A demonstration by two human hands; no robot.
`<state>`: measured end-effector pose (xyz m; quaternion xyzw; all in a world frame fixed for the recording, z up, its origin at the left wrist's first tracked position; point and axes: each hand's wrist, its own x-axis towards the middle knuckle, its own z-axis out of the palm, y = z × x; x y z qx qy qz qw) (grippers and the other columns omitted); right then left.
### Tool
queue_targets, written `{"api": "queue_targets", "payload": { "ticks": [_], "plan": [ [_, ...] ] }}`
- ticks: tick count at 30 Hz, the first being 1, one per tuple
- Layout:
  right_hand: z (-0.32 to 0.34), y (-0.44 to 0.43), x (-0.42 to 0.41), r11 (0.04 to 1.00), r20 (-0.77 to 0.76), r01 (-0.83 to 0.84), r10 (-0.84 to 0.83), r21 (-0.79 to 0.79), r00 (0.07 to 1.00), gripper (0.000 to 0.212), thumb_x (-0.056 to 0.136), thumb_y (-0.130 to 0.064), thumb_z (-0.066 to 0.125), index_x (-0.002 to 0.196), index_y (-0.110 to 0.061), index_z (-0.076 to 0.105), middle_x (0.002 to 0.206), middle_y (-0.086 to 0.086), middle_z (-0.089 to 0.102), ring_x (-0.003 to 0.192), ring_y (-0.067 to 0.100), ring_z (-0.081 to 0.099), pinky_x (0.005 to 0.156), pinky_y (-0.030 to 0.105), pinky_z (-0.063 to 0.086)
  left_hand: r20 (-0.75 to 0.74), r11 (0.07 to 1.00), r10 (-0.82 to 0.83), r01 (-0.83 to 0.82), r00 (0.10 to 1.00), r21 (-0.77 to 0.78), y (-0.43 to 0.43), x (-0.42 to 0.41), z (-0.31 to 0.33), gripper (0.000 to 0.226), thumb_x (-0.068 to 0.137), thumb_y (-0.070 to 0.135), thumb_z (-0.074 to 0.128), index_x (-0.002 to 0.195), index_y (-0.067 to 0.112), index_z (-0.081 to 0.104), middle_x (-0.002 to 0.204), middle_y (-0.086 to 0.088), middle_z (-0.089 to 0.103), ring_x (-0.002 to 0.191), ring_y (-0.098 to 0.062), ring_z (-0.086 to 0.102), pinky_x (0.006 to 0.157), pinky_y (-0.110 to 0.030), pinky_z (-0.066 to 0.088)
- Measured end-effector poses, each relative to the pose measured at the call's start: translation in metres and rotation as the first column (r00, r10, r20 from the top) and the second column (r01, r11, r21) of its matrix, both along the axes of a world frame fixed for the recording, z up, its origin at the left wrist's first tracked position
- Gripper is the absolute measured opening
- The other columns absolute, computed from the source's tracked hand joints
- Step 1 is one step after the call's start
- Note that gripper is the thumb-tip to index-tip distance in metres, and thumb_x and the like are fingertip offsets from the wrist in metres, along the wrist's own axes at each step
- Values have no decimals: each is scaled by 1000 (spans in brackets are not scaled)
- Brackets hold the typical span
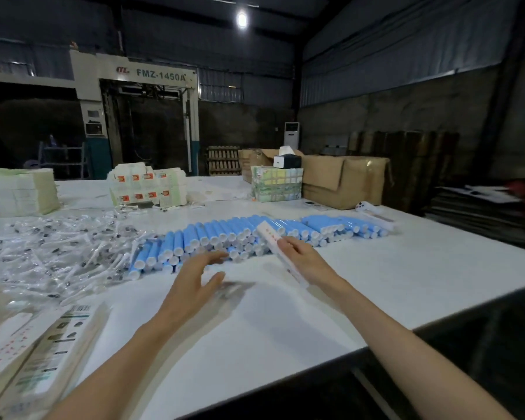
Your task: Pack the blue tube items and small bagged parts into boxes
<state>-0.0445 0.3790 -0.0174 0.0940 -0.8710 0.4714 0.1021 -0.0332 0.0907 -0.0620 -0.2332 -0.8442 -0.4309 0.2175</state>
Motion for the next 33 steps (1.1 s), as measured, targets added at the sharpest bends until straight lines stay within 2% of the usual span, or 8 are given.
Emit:
{"api": "queue_targets", "payload": {
  "ticks": [2,5,10,14,20,27,30,33],
  "plan": [
    [-1,44,3,961,-50,171,-164,216,985,51,108,-55,43,148,-26,54,142,-2,61,121,19,61,99,39,49,-53,995,3,-9,999,-100,4,2,-3,35,105,17,69,137,30,67,132,15,69,129,-12,57,113,-41,42],
    [-6,107,9,768,-84,360,-375,530,923,52,109,-57,36,146,-25,52,137,6,62,122,26,60,97,41,51,-110,986,-13,-6,994,-168,4,3,-4,33,104,13,70,133,31,70,128,16,69,126,-15,58,111,-39,40],
    [-10,184,24,507,-99,429,-554,748,827,49,112,-51,31,150,-23,45,140,13,55,127,30,55,105,44,47,-95,979,5,-24,995,-203,2,4,-1,30,104,12,69,129,29,73,130,14,68,129,-17,55,111,-42,41],
    [-15,224,28,407,-108,454,-640,793,761,45,113,-45,33,150,-22,42,143,14,51,132,31,51,109,45,44,-94,976,9,-29,996,-214,-2,3,-1,28,104,13,69,122,33,74,129,17,64,128,-12,52,106,-36,38],
    [-7,258,20,339,-116,470,-699,815,705,46,113,-44,35,153,-22,39,149,13,47,138,31,46,116,46,39,-98,970,-6,-18,995,-243,-1,-1,-4,28,101,9,72,113,34,79,126,16,65,125,-15,54,106,-39,39],
    [-23,275,15,344,-49,406,-709,847,703,49,113,-44,35,156,-22,33,155,15,43,143,32,42,120,49,34,-101,968,-10,-16,995,-251,1,-3,-5,28,100,9,74,108,35,81,125,19,64,123,-10,53,103,-35,36],
    [-25,270,12,282,-88,409,-724,868,684,50,113,-45,34,156,-21,32,157,14,42,144,32,42,122,51,28,-101,962,-24,-4,995,-273,1,-5,-8,28,101,12,73,108,39,80,125,22,62,122,-5,49,103,-34,35],
    [-23,251,6,208,-190,443,-690,872,698,51,112,-47,31,155,-18,34,159,12,40,147,30,38,123,53,24,-89,960,-30,4,996,-281,-2,-7,-8,28,102,15,72,111,42,78,127,26,61,124,-1,48,103,-34,36]
  ]
}}
